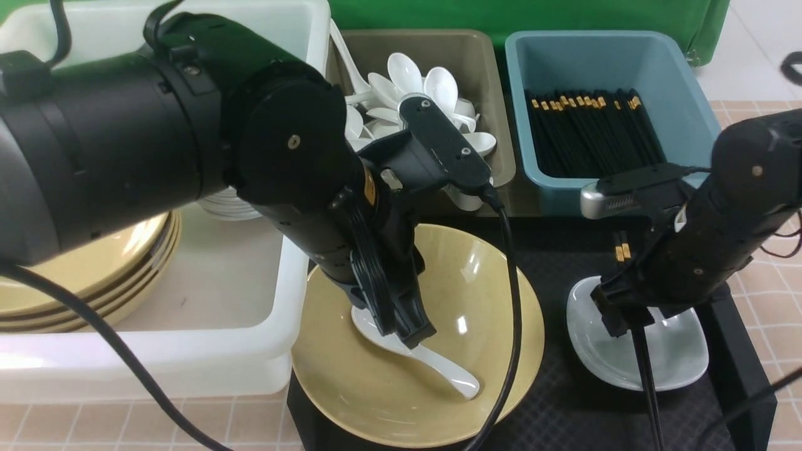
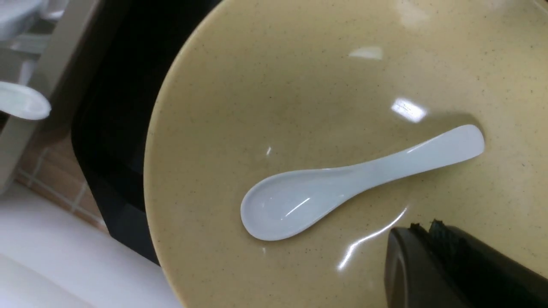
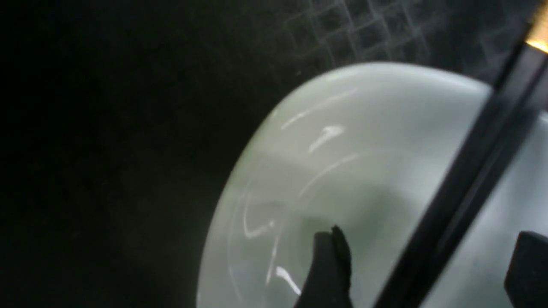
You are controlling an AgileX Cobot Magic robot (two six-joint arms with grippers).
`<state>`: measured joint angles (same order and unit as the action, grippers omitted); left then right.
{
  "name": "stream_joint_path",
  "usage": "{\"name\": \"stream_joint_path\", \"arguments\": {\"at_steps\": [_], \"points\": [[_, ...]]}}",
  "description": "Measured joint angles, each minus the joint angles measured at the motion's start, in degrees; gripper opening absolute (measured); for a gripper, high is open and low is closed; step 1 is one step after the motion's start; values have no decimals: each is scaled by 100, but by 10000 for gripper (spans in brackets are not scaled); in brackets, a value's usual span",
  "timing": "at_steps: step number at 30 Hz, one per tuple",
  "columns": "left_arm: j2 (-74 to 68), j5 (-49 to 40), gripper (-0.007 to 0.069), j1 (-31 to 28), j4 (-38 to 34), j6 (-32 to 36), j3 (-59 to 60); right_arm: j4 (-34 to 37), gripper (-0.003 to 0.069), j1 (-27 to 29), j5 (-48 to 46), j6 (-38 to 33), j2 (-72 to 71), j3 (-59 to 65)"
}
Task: On brown table put chopsticks spoon bowls plates into blue grey white boxes.
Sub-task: 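Move the grippers toward the tableware on the black tray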
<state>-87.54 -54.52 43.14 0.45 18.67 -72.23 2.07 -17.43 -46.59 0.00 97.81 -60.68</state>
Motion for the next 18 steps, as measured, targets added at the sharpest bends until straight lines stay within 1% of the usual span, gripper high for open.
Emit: {"name": "stream_joint_path", "arguments": {"at_steps": [1,4,5,7,8,11,12,18], "points": [[0,0,1,0,0,0,0,0,545,0,0,0,15,-13],[0,0,1,0,0,0,0,0,479,0,-84,0,182,-49],[0,0,1,0,0,0,0,0,427,0,-107,0,210,-61],[0,7,1,0,0,0,0,0,382,0,-112,0,210,-61],[0,31,1,0,5,0,0,0,302,0,-143,0,210,-77],[0,50,1,-31,0,-5,0,0,159,0,-242,0,210,-89],[0,50,1,-48,0,-5,0,0,149,0,-302,0,210,-88],[0,65,1,-55,49,-54,5,-14,152,-58,-647,-183,97,-88]]}}
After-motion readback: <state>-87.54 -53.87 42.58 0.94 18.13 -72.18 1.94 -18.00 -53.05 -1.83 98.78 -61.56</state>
